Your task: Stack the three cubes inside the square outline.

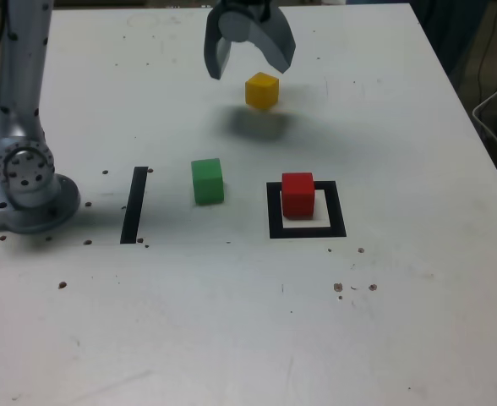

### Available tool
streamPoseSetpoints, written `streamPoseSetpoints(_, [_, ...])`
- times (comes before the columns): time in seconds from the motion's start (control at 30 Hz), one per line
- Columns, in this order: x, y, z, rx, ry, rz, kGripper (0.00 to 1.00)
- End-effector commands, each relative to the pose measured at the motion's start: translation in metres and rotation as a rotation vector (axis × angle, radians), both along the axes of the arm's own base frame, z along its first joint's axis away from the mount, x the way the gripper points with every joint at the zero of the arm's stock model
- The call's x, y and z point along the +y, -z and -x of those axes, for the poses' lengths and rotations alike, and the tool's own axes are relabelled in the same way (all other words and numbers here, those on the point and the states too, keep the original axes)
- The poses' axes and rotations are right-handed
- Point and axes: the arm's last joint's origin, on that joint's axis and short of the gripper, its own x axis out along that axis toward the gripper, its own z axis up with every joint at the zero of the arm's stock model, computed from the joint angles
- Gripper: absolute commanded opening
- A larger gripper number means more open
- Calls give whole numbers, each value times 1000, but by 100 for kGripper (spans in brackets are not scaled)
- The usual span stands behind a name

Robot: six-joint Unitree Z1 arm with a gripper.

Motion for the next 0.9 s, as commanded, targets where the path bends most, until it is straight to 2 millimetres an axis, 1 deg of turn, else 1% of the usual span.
streamPoseSetpoints(0.0, [10,4,-4,1,10,-1,99])
streamPoseSetpoints(0.07, [20,8,-7,5,23,-1,99])
streamPoseSetpoints(0.17, [28,15,-11,17,38,1,97])
streamPoseSetpoints(0.37, [34,32,-18,50,72,33,93])
streamPoseSetpoints(0.5, [35,39,-20,50,99,58,89])
streamPoseSetpoints(0.67, [37,47,-25,49,113,78,80])
streamPoseSetpoints(0.87, [40,55,-30,46,114,75,63])
